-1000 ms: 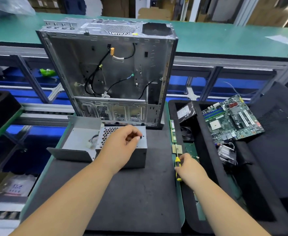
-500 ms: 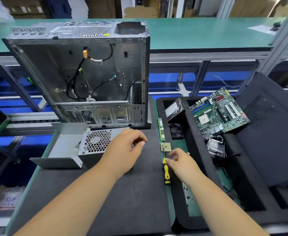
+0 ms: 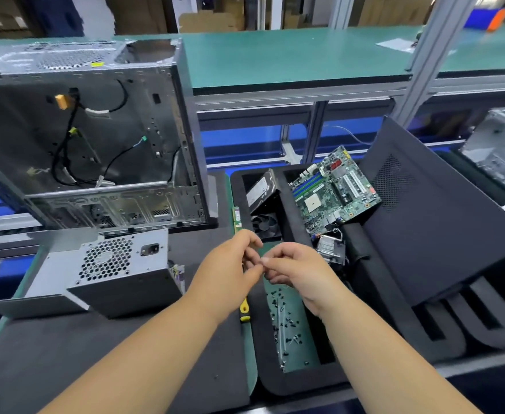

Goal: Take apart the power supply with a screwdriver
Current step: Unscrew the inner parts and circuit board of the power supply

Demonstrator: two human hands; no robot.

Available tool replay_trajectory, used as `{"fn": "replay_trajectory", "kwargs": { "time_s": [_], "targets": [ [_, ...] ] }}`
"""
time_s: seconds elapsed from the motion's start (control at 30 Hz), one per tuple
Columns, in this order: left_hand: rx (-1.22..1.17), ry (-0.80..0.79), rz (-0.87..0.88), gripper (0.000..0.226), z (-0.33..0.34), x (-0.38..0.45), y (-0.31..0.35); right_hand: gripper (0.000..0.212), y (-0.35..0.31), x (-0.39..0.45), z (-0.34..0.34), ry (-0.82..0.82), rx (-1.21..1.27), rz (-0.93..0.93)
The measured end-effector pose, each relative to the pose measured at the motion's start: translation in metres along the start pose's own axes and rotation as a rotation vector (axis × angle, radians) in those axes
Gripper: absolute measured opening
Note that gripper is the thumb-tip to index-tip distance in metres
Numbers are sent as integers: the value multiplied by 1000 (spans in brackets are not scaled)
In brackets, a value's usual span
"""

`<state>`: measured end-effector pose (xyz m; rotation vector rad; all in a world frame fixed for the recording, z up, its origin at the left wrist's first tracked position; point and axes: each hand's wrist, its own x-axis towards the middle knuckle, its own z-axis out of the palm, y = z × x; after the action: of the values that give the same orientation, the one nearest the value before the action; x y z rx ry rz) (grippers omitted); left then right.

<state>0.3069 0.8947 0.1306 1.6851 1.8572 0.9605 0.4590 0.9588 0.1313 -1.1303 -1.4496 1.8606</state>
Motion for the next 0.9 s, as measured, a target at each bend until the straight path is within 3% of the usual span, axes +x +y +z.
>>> {"fn": "replay_trajectory", "kwargs": {
  "time_s": [0.13,0.23,0.37,0.47,0.73,0.9],
  "targets": [
    [73,-32,78,33,10,1,12,10,7,0,-21,41,15,29],
    [173,-28,90,26,9,0,16,9,17,5,-34,112,-188,29],
    [244,61,84,20,-9,-6,9,18,28,15,-42,118,-419,37],
    [277,134,66,20,-31,-15,-3,11,25,23,-38,125,-428,37],
    [290,348,-39,22,-105,-38,-49,12,-8,45,20,38,-419,-3],
    [304,341,-134,24,-153,-51,-92,14,-19,58,76,-22,-426,-10]
  ]
}}
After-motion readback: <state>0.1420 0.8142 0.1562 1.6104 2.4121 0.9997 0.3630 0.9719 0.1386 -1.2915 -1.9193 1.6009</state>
